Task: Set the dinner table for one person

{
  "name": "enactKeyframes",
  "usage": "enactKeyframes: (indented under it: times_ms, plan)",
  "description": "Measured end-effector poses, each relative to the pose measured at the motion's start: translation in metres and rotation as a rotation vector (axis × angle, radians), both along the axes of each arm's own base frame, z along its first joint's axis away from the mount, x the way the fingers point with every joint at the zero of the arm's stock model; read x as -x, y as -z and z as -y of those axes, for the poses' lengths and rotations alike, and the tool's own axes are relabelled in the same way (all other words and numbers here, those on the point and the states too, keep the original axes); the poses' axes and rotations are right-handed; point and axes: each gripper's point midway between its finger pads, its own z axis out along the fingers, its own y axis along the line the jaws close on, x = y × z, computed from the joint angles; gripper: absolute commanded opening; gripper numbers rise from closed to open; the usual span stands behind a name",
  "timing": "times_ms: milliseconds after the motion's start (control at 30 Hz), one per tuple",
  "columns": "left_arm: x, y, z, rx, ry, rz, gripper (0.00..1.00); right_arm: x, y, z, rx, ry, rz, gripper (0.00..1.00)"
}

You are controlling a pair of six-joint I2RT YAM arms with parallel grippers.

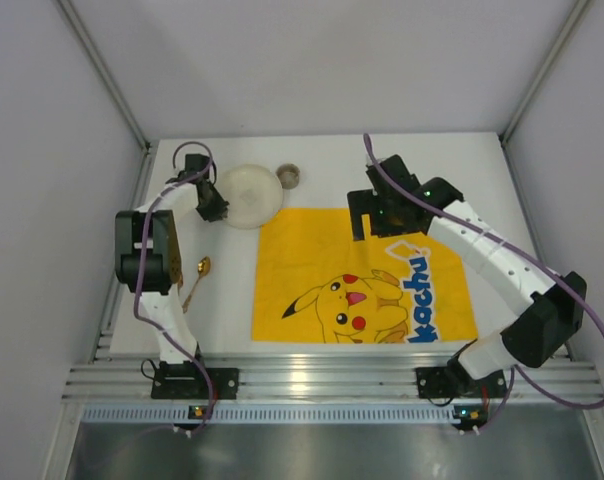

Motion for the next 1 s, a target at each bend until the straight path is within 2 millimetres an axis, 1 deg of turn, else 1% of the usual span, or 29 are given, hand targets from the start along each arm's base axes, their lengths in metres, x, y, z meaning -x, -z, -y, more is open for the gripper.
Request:
enactKeyframes:
  times_ms: [33, 67, 167, 267, 367, 433, 467, 567, 600, 667, 700, 767, 833, 867, 967, 1000]
  plan:
    - [-0.007, -0.005, 0.001, 0.011, 0.0, 0.024, 0.0, -0.002, 0.001, -0.001, -0.001, 0.0, -0.005, 1.0]
    - [-0.014, -0.011, 0.002, 0.018, 0.007, 0.048, 0.0, -0.005, 0.002, -0.003, -0.001, 0.001, -0.011, 1.0]
    - [-0.022, -0.019, 0.002, 0.011, 0.024, 0.072, 0.0, -0.014, 0.004, -0.005, -0.003, 0.009, -0.023, 1.0]
    - [-0.021, -0.021, 0.002, 0.001, 0.043, 0.069, 0.0, -0.026, -0.001, -0.006, -0.013, 0.017, -0.016, 1.0]
    - [-0.015, -0.032, 0.001, -0.015, 0.067, 0.073, 0.0, -0.038, -0.011, -0.005, -0.027, 0.03, 0.008, 1.0]
    - [-0.006, -0.05, 0.0, -0.025, 0.087, 0.095, 0.0, -0.048, -0.02, -0.002, -0.039, 0.046, 0.029, 1.0]
    - [0.0, -0.063, 0.003, -0.017, 0.105, 0.113, 0.0, -0.053, -0.023, 0.0, -0.044, 0.053, 0.039, 1.0]
    - [0.017, -0.109, 0.015, 0.031, 0.156, 0.211, 0.0, -0.067, -0.029, 0.008, -0.05, 0.078, 0.054, 1.0]
    - [0.022, -0.121, 0.02, 0.049, 0.172, 0.243, 0.0, -0.073, -0.029, 0.01, -0.052, 0.087, 0.054, 1.0]
    - [0.036, -0.143, 0.034, 0.094, 0.213, 0.304, 0.0, -0.081, -0.029, 0.013, -0.056, 0.096, 0.051, 1.0]
    - [0.042, -0.15, 0.041, 0.116, 0.233, 0.324, 0.0, -0.086, -0.028, 0.014, -0.058, 0.101, 0.049, 1.0]
    - [0.054, -0.16, 0.064, 0.166, 0.296, 0.353, 0.0, -0.096, -0.026, 0.016, -0.063, 0.113, 0.045, 1.0]
    - [0.062, -0.16, 0.094, 0.201, 0.38, 0.35, 0.0, -0.105, -0.025, 0.018, -0.071, 0.124, 0.039, 1.0]
    - [0.067, -0.158, 0.114, 0.218, 0.432, 0.34, 0.0, -0.11, -0.025, 0.02, -0.075, 0.131, 0.037, 1.0]
    - [0.087, -0.143, 0.165, 0.258, 0.567, 0.291, 0.0, -0.132, -0.028, 0.03, -0.107, 0.166, 0.036, 1.0]
    - [0.097, -0.136, 0.184, 0.271, 0.617, 0.267, 0.0, -0.139, -0.032, 0.034, -0.12, 0.177, 0.037, 1.0]
